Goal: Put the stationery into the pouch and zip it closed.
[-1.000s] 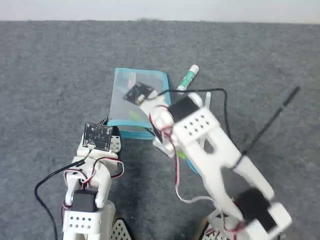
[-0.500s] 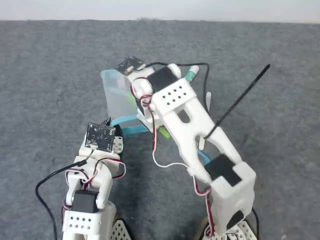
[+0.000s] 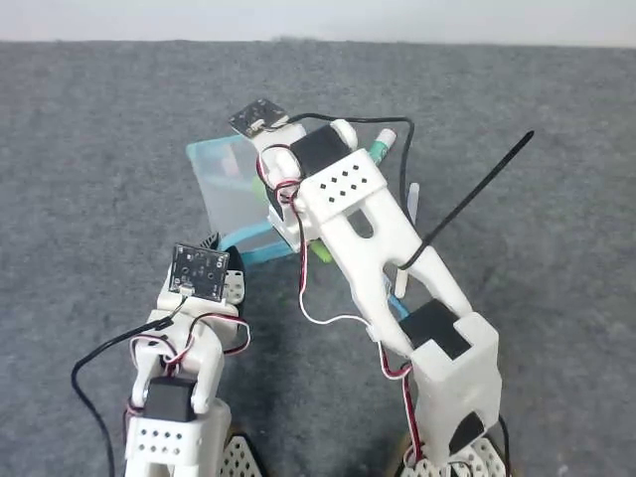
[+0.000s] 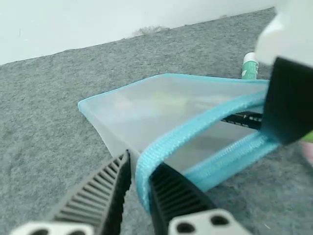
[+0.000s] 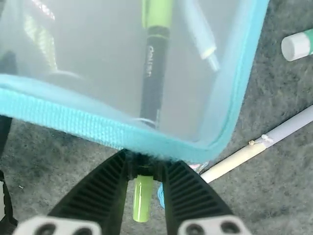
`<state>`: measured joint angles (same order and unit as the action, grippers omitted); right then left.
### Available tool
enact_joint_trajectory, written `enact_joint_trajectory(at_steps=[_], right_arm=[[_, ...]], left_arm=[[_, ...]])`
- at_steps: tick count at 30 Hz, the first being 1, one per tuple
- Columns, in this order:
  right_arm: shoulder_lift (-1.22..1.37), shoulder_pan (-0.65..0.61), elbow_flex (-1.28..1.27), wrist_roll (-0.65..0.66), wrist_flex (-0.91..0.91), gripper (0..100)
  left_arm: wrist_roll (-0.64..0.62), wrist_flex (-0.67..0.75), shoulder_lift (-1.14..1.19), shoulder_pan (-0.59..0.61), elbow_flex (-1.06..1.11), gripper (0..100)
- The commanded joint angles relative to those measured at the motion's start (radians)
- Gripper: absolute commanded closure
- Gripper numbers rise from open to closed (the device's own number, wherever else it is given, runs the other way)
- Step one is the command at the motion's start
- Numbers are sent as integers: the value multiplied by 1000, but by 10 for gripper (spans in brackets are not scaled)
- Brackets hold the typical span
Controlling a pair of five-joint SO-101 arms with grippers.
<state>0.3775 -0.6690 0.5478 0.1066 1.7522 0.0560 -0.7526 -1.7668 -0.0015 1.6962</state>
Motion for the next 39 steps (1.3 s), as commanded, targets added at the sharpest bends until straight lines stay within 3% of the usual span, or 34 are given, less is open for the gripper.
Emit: enact_joint_trajectory(at_steps=[1,15,22,26,32,39], right_arm=[[-25,-12,68,-14,-1,858],[-340,25,61,21,7,833],[-412,197,26,20,22,833],[-409,321,-133,18,-30,833],[-410,463,-465,23,-271,833],[-410,481,-795,89,-470,833]], left_arm=[[14,0,-5,-21,-7,988],[18,6,-6,-11,-7,988],[9,100,-8,172,-7,988],[9,101,-8,173,-7,988],[15,68,-6,117,-7,988],[15,66,-6,114,-7,988]])
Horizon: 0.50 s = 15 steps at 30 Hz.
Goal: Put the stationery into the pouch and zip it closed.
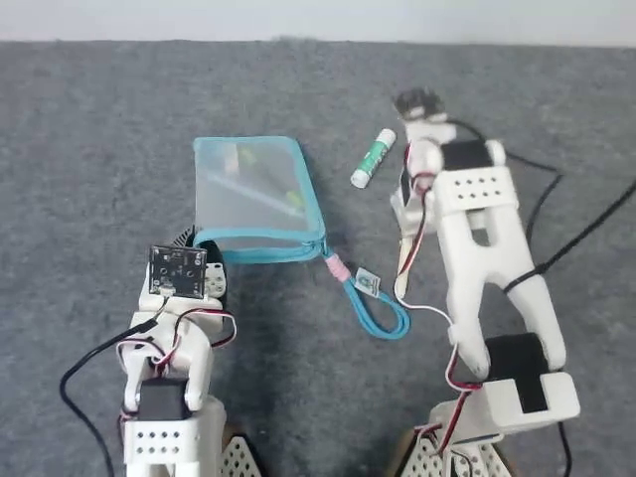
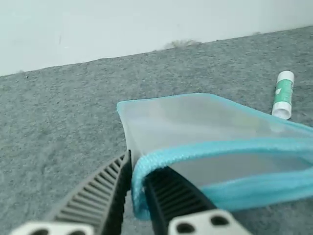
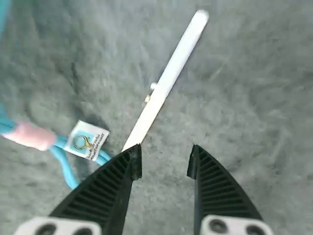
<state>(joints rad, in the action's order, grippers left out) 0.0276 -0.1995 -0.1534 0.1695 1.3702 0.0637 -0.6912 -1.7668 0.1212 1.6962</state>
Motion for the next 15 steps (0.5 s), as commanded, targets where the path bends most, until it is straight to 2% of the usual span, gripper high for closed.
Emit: enact_joint_trajectory(at_steps=[1,9,15], right_arm=[[-61,12,-138,26,-122,833],[-61,10,-399,-21,-351,833],[-59,4,-419,-118,-394,833]], left_arm=[[8,5,-6,-9,-7,988],[8,5,-5,-9,-7,988],[6,5,-5,-9,-7,988]])
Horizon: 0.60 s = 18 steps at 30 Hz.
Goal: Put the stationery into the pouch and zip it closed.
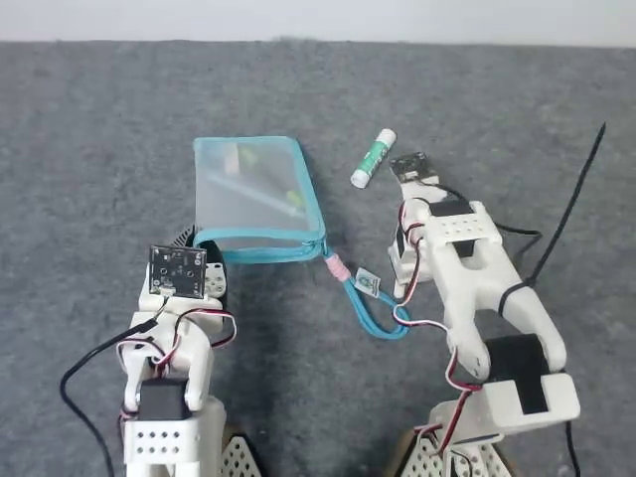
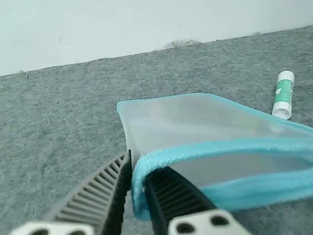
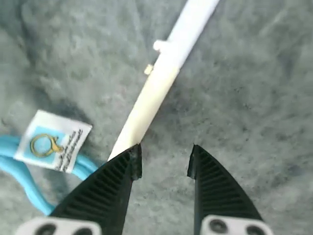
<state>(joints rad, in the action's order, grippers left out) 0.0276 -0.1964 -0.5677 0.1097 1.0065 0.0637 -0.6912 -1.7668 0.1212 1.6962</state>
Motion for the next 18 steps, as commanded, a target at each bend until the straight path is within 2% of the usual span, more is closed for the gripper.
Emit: enact_joint_trajectory(at_steps=[1,6,15,18], right_arm=[[-59,-4,-23,-77,-47,833],[-59,-53,-92,-106,-128,833],[-165,-59,-2,-192,-18,831],[-206,-79,-2,-292,-21,831]], left_arm=[[6,5,-5,-9,-7,988],[6,5,-5,-9,-7,988],[8,5,-5,-21,-7,988],[8,2,-3,-48,-7,988]])
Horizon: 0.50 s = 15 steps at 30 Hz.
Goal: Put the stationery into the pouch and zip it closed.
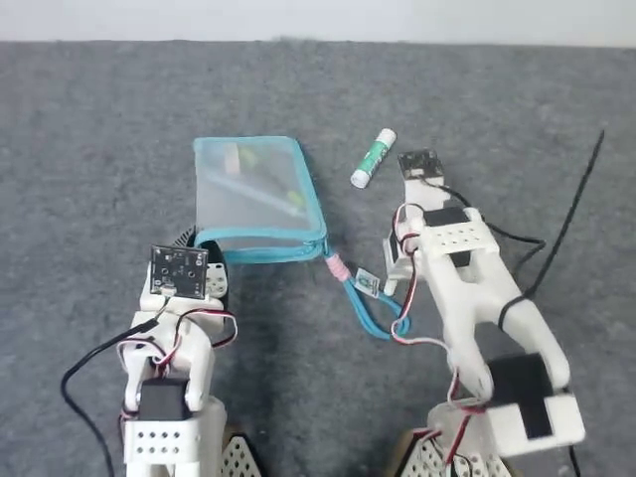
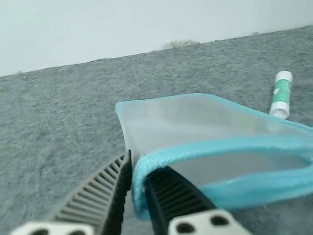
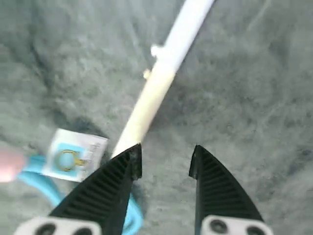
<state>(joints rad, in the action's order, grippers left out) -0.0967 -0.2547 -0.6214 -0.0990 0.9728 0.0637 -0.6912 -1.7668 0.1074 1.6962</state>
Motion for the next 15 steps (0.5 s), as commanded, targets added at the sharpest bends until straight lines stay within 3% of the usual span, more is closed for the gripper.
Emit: enact_joint_trajectory(at_steps=[1,6,15], right_arm=[[-81,-30,52,-121,13,831],[24,-42,31,-226,-38,829],[199,-38,44,-253,-90,842]], left_arm=[[8,2,-3,-37,-7,988],[8,2,-3,-38,-7,988],[8,2,-2,-38,-7,988]])
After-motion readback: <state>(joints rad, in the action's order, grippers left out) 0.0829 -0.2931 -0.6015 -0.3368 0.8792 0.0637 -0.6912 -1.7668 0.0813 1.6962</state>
